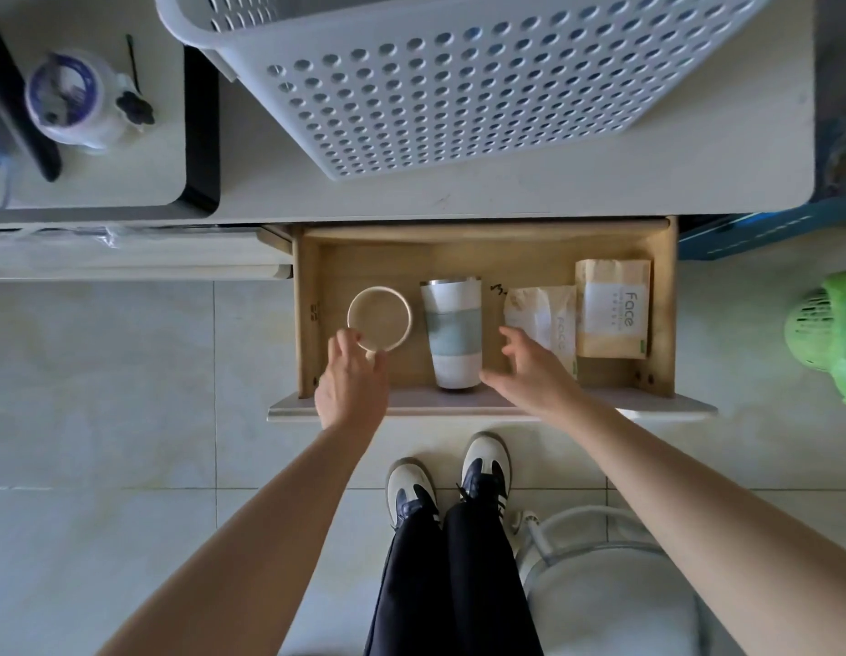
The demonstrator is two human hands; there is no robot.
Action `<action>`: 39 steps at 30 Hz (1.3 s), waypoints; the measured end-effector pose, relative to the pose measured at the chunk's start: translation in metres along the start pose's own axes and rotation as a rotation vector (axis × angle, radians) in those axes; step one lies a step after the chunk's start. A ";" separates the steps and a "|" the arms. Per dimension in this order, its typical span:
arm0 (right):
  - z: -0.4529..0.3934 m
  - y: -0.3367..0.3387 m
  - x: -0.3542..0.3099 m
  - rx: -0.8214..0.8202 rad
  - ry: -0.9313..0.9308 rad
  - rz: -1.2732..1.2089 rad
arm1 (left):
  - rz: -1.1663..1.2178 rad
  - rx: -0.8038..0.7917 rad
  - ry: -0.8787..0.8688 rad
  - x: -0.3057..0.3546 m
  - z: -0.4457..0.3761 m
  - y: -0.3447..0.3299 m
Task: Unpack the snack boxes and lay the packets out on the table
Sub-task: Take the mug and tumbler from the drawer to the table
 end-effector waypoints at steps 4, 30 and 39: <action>-0.030 -0.007 -0.017 0.029 -0.027 -0.126 | 0.078 -0.073 0.210 -0.016 -0.027 -0.006; -0.069 -0.009 -0.047 0.295 -0.175 -0.460 | 0.422 -0.347 0.350 -0.032 -0.051 -0.011; 0.003 0.039 -0.073 0.254 -0.082 -0.379 | 0.309 -0.335 0.223 -0.005 -0.010 0.052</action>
Point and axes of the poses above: each hand's wrist, its own z-axis away from the middle knuckle, its own y-axis out of the back of the hand, x = y × z, the point moved 4 cm from there along -z, towards the middle knuckle, and after that the axes turned 9 degrees about z, right-handed, at the moved point
